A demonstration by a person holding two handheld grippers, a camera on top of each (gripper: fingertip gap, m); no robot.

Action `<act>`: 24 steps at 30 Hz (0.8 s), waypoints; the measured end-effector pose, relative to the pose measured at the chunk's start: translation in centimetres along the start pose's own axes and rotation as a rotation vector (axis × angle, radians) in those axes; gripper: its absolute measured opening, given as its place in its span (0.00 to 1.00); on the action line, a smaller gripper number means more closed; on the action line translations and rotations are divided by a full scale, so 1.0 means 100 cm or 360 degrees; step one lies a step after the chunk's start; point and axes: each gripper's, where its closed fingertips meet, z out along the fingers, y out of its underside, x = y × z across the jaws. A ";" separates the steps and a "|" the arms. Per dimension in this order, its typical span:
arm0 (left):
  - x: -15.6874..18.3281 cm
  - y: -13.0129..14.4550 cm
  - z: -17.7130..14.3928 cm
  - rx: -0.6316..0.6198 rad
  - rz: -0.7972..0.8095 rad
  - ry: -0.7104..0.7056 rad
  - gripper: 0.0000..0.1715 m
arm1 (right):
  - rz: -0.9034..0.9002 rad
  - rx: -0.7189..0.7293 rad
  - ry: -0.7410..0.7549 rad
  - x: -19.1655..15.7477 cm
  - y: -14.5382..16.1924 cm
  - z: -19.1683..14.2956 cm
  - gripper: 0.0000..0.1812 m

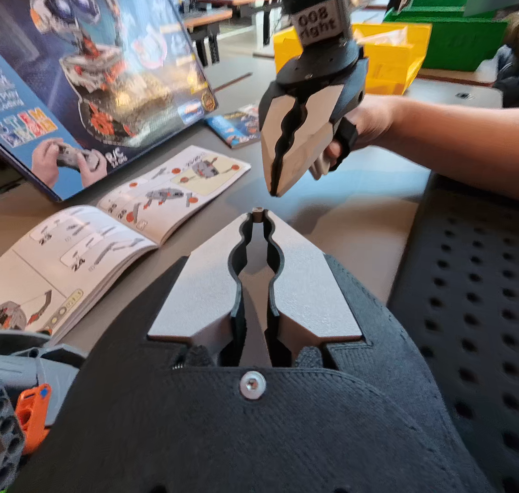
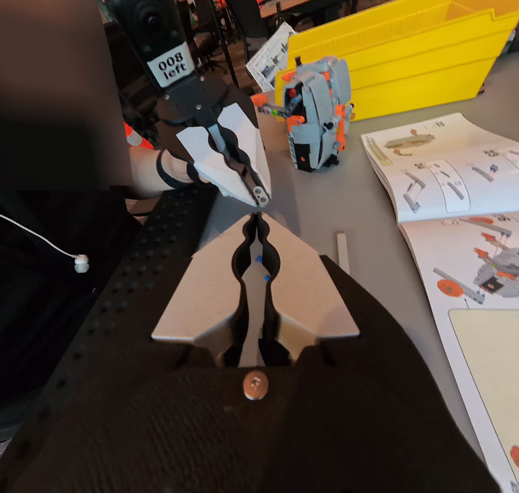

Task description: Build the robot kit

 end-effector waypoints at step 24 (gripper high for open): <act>0.007 0.085 0.016 -0.0679 -0.0202 0.0120 0.03 | 0.0007 -0.0841 -0.0017 -0.013 0.104 -0.024 0.11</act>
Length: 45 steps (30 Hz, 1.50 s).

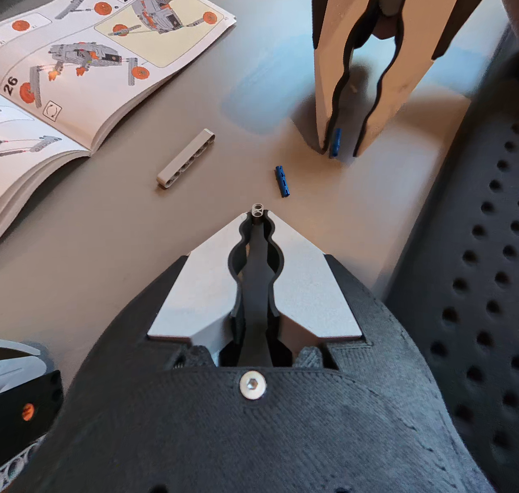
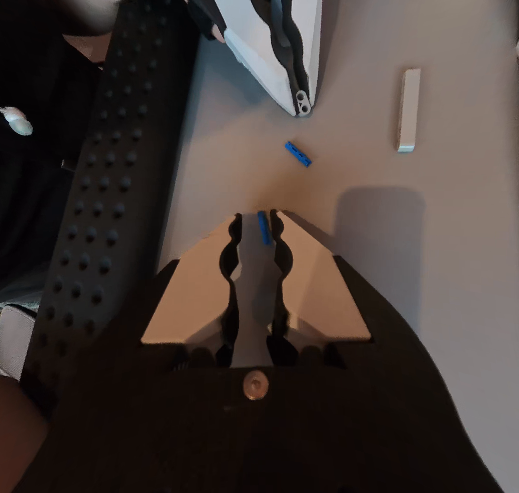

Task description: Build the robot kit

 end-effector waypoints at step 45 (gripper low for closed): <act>-0.003 -0.111 -0.076 0.0813 0.0345 -0.0661 0.06 | 0.1113 0.1836 -0.0839 0.018 -0.153 -0.055 0.01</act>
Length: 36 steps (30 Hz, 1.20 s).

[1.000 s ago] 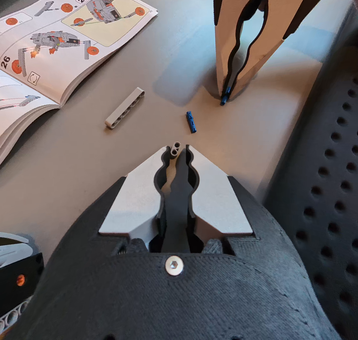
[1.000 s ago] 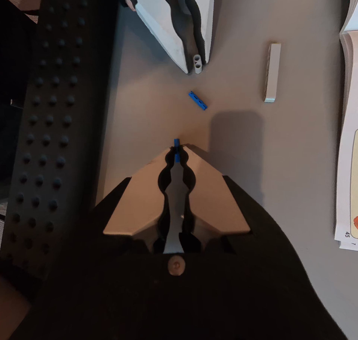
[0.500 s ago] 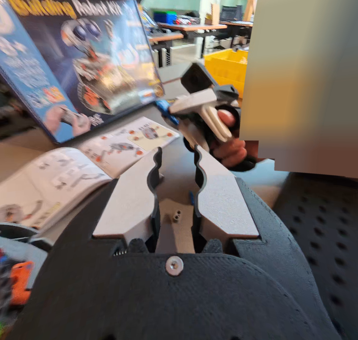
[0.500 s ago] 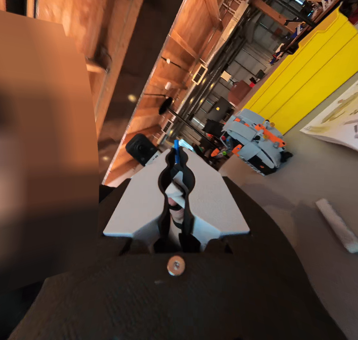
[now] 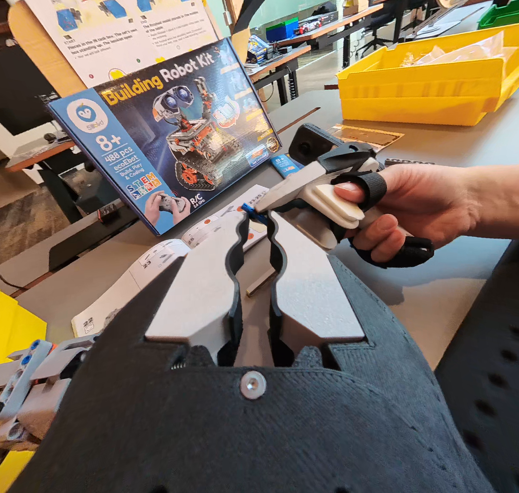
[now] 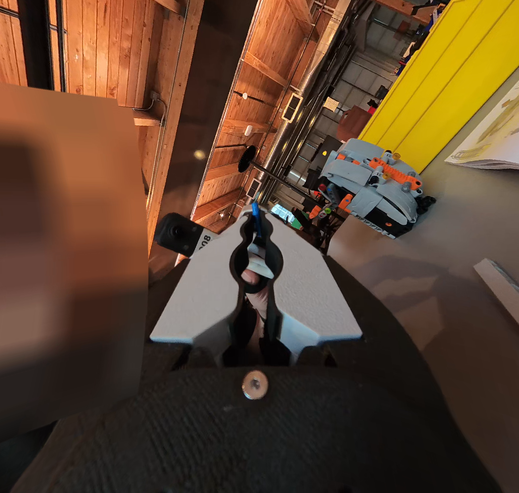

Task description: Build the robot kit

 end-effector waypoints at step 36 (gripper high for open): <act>0.029 0.064 -0.012 -0.0726 0.0455 0.0500 0.04 | -0.0179 -0.0729 0.0520 0.041 0.047 -0.021 0.02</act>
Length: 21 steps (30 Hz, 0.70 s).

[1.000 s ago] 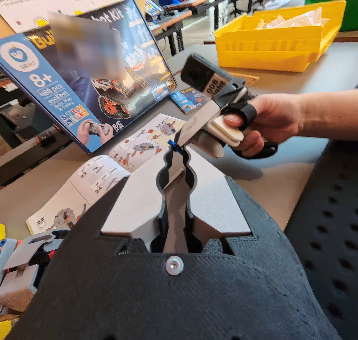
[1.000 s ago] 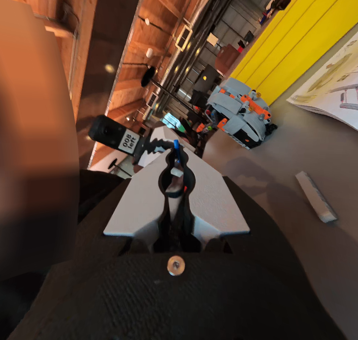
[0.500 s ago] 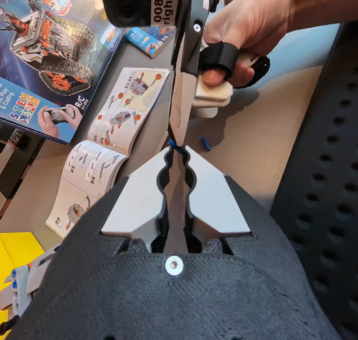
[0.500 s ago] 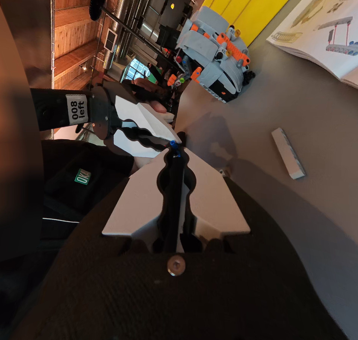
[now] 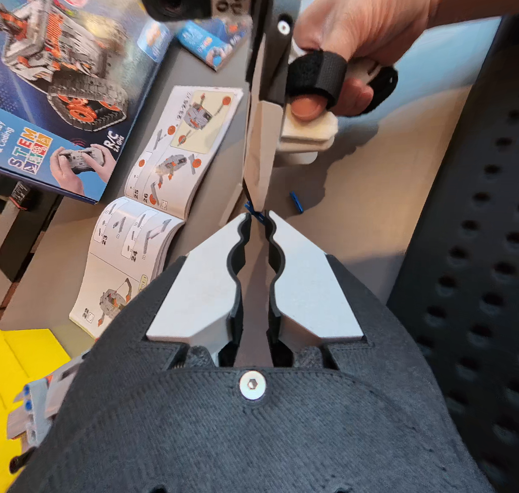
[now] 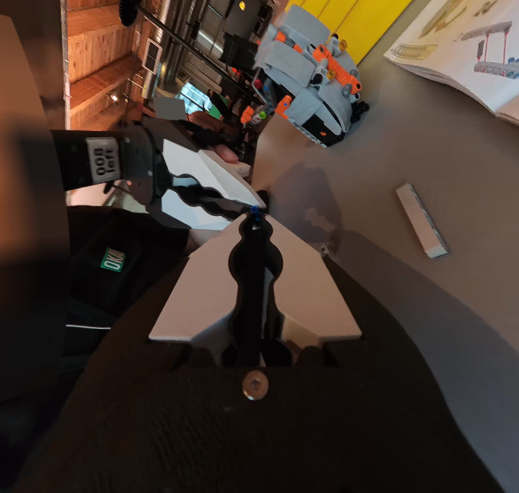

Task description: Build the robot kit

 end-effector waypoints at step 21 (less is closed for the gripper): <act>-0.011 -0.045 -0.036 0.0669 -0.0407 -0.0098 0.01 | -0.0402 0.0173 -0.0348 -0.054 -0.022 -0.015 0.12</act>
